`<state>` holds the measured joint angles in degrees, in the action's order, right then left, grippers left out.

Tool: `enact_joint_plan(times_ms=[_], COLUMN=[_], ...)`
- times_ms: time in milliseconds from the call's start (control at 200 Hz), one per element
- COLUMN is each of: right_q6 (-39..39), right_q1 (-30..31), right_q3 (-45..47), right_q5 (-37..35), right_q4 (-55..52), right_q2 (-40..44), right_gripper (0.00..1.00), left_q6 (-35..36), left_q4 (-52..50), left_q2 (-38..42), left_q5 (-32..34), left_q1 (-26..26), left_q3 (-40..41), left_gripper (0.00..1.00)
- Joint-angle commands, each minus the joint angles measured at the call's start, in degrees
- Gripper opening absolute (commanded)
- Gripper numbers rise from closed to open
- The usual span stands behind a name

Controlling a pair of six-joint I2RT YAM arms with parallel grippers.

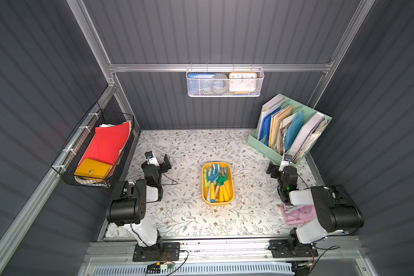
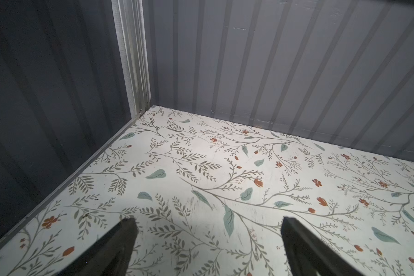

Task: Take the hand rake out of the storage box
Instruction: Pick up the rake from the storage box.

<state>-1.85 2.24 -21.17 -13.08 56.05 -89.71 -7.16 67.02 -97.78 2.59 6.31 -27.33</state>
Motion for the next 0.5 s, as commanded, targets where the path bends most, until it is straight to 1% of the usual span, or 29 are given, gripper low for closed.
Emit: enact_joint_plan(times_ms=[0, 310, 490], right_q6=[-0.1, -0.2, -0.7], right_q1=[-0.2, -0.3, -1.4], right_q3=[0.1, 0.1, -0.5], right_q5=[0.2, 0.3, 3.1], right_q4=[0.2, 0.2, -1.0], right_q2=[-0.2, -0.2, -0.1], right_gripper=[0.99, 0.99, 0.99], left_q6=[0.7, 0.7, 0.6], left_q4=[0.1, 0.0, 0.0], left_q2=[0.1, 0.1, 0.0], left_q5=[0.3, 0.2, 0.3], left_q1=[-0.2, -0.2, -0.1], left_q3=[-0.4, -0.4, -0.5], left_gripper=[1.0, 1.0, 1.0])
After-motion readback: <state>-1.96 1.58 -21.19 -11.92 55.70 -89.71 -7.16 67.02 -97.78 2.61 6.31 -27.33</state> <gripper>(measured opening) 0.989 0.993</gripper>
